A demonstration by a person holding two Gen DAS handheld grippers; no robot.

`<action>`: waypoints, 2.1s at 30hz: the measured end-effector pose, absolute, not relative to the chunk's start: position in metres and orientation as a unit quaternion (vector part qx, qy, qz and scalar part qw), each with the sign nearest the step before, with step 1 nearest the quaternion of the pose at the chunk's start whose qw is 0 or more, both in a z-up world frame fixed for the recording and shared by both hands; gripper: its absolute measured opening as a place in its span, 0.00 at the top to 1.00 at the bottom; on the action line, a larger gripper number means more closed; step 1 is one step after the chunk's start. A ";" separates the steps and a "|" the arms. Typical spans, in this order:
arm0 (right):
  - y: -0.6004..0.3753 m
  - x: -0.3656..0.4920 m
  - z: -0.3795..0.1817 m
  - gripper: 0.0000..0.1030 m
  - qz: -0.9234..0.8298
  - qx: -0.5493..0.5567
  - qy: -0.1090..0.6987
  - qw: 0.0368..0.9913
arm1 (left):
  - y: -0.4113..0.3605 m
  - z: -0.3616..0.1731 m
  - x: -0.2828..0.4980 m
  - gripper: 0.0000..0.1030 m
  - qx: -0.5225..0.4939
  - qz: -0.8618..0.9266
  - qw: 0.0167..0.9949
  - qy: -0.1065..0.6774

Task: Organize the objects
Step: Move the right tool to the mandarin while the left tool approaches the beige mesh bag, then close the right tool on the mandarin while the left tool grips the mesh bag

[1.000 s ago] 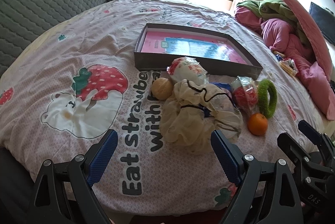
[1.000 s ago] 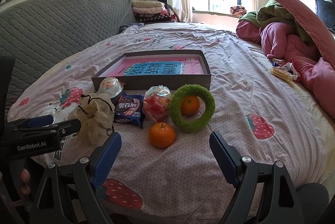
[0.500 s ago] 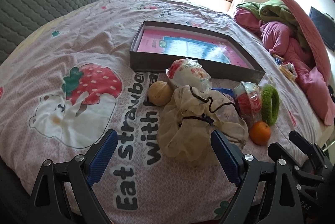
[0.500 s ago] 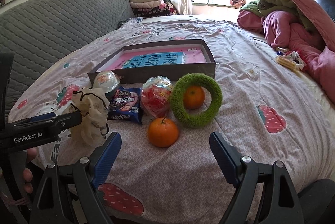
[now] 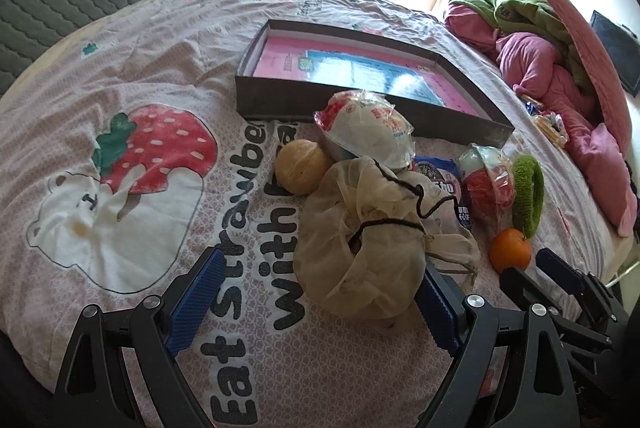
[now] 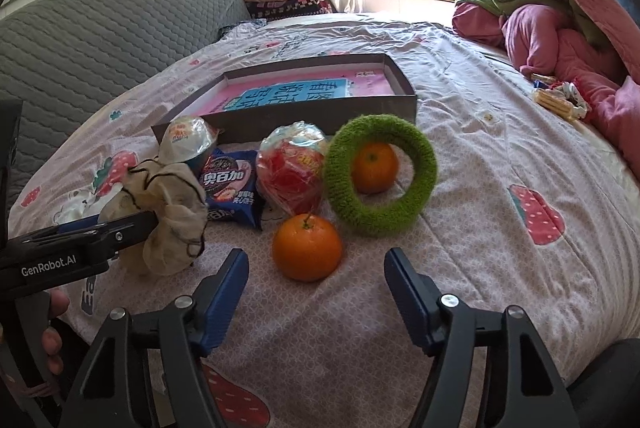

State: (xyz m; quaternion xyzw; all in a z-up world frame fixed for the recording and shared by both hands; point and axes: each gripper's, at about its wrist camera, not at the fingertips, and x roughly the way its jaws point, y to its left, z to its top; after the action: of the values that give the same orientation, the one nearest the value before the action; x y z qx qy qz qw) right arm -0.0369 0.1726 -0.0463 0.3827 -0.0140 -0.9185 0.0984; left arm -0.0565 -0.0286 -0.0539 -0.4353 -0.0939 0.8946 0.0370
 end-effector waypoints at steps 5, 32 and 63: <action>0.166 -0.042 -0.050 0.36 -0.918 0.384 -0.007 0.101 | -0.027 -0.057 -0.059 0.12 -0.437 0.893 0.049 -0.096; 0.159 -0.051 -0.055 0.62 -0.920 0.375 0.012 0.116 | -0.016 -0.060 -0.066 0.74 -0.430 0.890 0.113 -0.103; 0.159 -0.030 -0.019 0.62 -0.942 0.309 0.025 0.133 | -0.022 -0.017 -0.034 0.80 -0.360 0.920 0.122 -0.092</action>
State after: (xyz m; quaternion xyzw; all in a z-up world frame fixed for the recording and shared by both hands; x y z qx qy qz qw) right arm -0.0301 0.1587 -0.0195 0.3086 0.0251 -0.9415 0.1330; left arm -0.0339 -0.0218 -0.0173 -0.3605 -0.0916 0.9202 0.1224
